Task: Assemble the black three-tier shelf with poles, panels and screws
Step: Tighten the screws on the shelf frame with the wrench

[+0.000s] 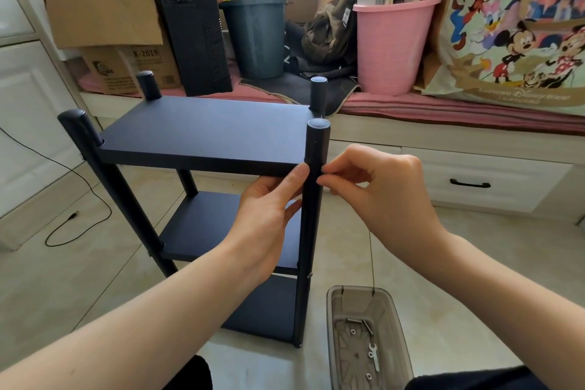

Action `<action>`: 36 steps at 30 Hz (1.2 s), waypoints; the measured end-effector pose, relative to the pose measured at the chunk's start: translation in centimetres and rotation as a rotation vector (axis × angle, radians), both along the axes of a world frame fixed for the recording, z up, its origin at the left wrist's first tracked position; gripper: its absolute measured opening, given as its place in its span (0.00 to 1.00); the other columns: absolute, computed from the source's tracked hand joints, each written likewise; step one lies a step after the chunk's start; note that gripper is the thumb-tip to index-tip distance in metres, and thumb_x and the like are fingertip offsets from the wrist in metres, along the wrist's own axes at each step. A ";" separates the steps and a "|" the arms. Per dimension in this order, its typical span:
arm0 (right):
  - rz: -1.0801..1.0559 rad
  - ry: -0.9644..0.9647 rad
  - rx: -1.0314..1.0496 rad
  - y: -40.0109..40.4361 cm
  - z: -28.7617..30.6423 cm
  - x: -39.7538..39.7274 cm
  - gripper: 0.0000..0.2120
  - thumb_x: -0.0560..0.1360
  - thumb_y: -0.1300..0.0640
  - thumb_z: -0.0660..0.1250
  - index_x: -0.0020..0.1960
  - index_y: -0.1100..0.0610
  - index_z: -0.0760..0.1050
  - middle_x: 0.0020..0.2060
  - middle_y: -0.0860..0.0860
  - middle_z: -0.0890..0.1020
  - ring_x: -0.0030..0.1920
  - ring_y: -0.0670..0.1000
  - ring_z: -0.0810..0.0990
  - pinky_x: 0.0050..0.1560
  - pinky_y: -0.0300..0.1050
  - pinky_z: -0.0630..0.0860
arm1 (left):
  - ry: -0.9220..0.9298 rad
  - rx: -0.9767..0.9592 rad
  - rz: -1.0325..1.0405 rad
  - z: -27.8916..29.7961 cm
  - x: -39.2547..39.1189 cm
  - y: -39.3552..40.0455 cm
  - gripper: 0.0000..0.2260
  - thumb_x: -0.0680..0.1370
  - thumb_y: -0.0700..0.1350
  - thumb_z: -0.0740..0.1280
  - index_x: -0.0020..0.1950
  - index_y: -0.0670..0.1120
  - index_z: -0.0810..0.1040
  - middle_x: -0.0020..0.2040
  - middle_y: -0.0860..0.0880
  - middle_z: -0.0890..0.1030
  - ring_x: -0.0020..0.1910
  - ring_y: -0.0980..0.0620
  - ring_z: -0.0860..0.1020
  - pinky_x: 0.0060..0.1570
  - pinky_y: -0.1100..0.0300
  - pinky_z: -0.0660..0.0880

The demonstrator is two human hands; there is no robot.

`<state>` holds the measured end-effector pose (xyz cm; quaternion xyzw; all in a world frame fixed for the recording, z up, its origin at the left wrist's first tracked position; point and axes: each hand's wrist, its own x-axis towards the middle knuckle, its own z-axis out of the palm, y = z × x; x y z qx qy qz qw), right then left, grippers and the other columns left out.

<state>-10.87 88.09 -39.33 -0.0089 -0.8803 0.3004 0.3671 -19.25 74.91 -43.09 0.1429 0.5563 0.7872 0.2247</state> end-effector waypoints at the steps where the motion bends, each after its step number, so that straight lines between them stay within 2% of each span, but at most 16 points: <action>1: 0.002 -0.012 -0.070 0.0 0.0 -0.1 0.04 0.71 0.61 0.77 0.44 0.58 0.83 0.37 0.47 0.85 0.37 0.43 0.83 0.44 0.34 0.79 | -0.002 0.002 0.001 0.0 0.0 0.0 0.17 0.71 0.54 0.71 0.55 0.46 0.83 0.53 0.47 0.86 0.56 0.50 0.84 0.61 0.53 0.76; 4: 0.009 -0.034 -0.214 -0.1 0.1 -0.3 0.07 0.69 0.60 0.78 0.42 0.55 0.80 0.34 0.46 0.84 0.34 0.43 0.84 0.41 0.38 0.81 | -0.001 0.001 -0.003 -0.1 0.0 0.0 0.17 0.71 0.54 0.70 0.55 0.46 0.83 0.53 0.47 0.86 0.56 0.50 0.84 0.60 0.53 0.76; 7: 0.011 -0.041 -0.245 -0.1 0.1 -0.4 0.11 0.68 0.59 0.79 0.39 0.53 0.77 0.31 0.47 0.83 0.31 0.43 0.83 0.38 0.37 0.81 | 0.002 0.005 -0.011 0.0 -0.1 0.0 0.18 0.71 0.54 0.70 0.57 0.46 0.83 0.54 0.47 0.86 0.56 0.50 0.84 0.60 0.53 0.76; 14: -0.049 -0.015 -0.103 -0.4 0.1 -0.3 0.09 0.69 0.58 0.78 0.40 0.57 0.78 0.32 0.44 0.81 0.36 0.43 0.80 0.37 0.30 0.74 | -0.006 0.015 -0.016 0.0 -0.1 0.0 0.17 0.71 0.53 0.71 0.56 0.46 0.83 0.54 0.47 0.86 0.56 0.50 0.84 0.59 0.54 0.76; 18: -0.060 -0.013 0.043 -0.6 0.2 -0.2 0.07 0.70 0.61 0.77 0.41 0.61 0.80 0.33 0.49 0.81 0.35 0.48 0.78 0.40 0.39 0.74 | -0.010 0.032 -0.021 0.2 -0.1 0.0 0.17 0.71 0.53 0.71 0.55 0.46 0.83 0.54 0.46 0.86 0.56 0.49 0.84 0.58 0.54 0.77; 20: -0.064 -0.015 0.050 -0.6 0.2 -0.1 0.07 0.71 0.61 0.77 0.42 0.61 0.80 0.34 0.49 0.81 0.35 0.47 0.78 0.41 0.39 0.75 | -0.013 0.037 -0.018 0.3 -0.1 0.0 0.16 0.70 0.52 0.71 0.54 0.46 0.83 0.53 0.46 0.86 0.55 0.49 0.84 0.57 0.55 0.77; 25: -0.052 -0.028 0.034 -0.6 0.3 0.3 0.05 0.72 0.61 0.76 0.45 0.60 0.81 0.36 0.47 0.82 0.37 0.43 0.80 0.43 0.30 0.75 | -0.009 0.035 -0.016 0.3 -0.2 0.1 0.14 0.70 0.52 0.71 0.52 0.47 0.84 0.52 0.46 0.86 0.55 0.49 0.84 0.55 0.56 0.77; 36: -0.035 -0.013 0.074 -0.3 0.1 0.2 0.03 0.73 0.62 0.75 0.45 0.60 0.81 0.35 0.45 0.80 0.36 0.44 0.79 0.43 0.34 0.76 | -0.002 0.022 -0.009 0.3 -0.3 0.2 0.17 0.70 0.53 0.71 0.54 0.45 0.83 0.53 0.45 0.86 0.56 0.48 0.84 0.59 0.52 0.77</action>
